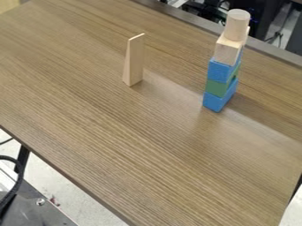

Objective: Remove cylendre on cube

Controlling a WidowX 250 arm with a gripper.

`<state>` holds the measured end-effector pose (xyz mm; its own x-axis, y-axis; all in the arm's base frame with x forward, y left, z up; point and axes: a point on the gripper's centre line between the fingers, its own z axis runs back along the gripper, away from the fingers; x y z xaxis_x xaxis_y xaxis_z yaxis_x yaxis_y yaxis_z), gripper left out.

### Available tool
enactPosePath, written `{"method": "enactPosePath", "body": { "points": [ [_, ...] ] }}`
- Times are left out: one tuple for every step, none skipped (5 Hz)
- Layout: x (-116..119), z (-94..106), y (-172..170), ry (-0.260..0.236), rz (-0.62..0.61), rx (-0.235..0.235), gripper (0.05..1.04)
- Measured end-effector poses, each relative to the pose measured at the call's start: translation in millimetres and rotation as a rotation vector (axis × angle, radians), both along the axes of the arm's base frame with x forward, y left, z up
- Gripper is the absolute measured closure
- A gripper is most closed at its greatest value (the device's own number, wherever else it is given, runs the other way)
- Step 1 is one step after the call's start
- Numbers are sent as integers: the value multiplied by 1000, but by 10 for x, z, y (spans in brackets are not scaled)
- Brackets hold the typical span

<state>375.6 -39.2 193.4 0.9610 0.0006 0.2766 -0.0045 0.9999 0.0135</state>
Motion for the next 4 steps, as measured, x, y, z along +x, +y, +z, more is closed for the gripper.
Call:
{"method": "enactPosePath", "body": {
  "points": [
    [26, -47, 20, 5, 33, -21, 84],
    [46, -88, 26, -5, 69, -31, 84],
    [60, -106, 18, -8, 80, -35, 84],
    [45, -147, -30, -2, 80, -46, 84]
  ]
}}
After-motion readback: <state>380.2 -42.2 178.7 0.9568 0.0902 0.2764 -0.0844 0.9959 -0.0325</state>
